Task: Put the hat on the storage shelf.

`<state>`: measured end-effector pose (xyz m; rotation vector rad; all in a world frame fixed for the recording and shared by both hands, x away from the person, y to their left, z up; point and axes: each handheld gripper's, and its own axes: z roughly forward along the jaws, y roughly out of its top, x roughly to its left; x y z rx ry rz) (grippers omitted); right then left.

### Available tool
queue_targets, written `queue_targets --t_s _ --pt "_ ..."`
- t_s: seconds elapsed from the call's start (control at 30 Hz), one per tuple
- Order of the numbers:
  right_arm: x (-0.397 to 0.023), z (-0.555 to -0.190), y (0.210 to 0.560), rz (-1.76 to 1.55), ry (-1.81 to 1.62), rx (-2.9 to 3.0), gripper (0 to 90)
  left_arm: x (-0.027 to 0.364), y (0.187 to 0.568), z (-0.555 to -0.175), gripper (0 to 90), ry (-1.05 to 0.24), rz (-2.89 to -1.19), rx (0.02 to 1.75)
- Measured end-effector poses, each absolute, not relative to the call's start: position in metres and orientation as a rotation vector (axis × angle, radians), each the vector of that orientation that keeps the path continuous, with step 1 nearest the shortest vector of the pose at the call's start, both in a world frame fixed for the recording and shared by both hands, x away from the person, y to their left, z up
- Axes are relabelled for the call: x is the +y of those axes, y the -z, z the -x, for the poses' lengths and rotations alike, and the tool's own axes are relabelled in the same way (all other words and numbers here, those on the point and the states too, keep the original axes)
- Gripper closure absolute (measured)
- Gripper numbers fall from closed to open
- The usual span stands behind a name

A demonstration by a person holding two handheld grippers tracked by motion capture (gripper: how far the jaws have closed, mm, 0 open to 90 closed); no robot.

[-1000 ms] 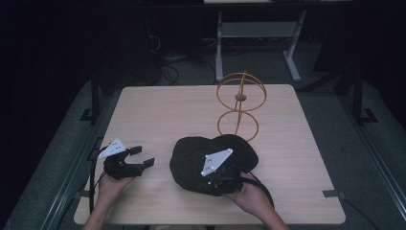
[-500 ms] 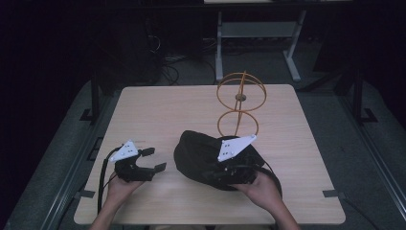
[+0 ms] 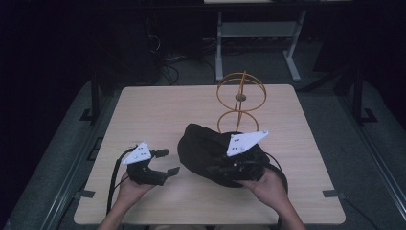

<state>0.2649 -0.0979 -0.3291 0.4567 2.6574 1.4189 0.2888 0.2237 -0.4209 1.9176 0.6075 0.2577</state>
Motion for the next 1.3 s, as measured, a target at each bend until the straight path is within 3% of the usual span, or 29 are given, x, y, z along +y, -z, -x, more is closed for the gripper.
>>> queue_targets --t_s 0.6,0.73,0.9,0.97,1.1,1.3 --pt "-0.110 -0.264 0.322 -0.458 -1.478 2.631 73.3 0.170 0.400 -0.295 19.5 -0.258 -1.910 0.474" --pt "-0.113 -0.262 0.320 -0.458 -1.498 2.635 73.4 0.162 0.400 -0.301 35.3 -0.177 -1.891 0.495" --pt "-0.115 -0.262 0.321 -0.465 -1.504 2.633 73.4 0.157 0.400 -0.299 65.7 -0.202 -1.898 0.453" --pt "-0.117 -0.263 0.322 -0.471 -1.512 2.630 73.4 0.156 0.397 -0.299 73.8 -0.216 -1.904 0.441" --pt "-0.121 -0.264 0.322 -0.491 -1.544 2.617 73.4 0.156 0.389 -0.300 82.8 -0.225 -1.913 0.436" --pt "-0.127 -0.267 0.322 -0.520 -1.596 2.586 72.2 0.159 0.372 -0.299 85.1 -0.258 -1.926 0.424"
